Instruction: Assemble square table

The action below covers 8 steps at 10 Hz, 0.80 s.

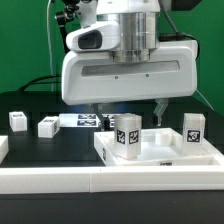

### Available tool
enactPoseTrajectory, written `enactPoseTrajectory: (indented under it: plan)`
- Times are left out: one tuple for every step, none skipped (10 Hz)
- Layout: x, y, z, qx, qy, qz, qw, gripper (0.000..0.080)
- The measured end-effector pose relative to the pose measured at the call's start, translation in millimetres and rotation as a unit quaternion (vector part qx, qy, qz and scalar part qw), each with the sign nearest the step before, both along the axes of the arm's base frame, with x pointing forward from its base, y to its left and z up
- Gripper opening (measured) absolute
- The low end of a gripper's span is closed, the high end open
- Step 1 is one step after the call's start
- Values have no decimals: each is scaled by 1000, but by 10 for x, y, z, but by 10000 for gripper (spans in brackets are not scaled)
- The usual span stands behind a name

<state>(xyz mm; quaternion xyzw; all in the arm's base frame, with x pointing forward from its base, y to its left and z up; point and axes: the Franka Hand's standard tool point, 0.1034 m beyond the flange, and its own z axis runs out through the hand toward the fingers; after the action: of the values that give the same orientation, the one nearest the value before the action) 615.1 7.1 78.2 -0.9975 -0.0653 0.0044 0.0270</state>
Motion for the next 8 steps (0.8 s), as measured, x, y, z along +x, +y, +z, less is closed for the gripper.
enactPoseTrajectory:
  plan:
    - [-2,0,-2,0,-1,24,1000,649]
    - [-2,-7,-2,0,-3,57,998,649]
    - [-2,-10,-2,0,-4,87,996,649]
    - [-2,-13,-2,0,-5,105,994,649]
    - [-3,-35,-2,-3,-7,152,988,649]
    - [-4,-43,-2,-3,-7,157,988,649]
    - [-4,-44,-2,-3,-7,156,988,554]
    - [-4,-44,-2,-3,-7,156,988,417]
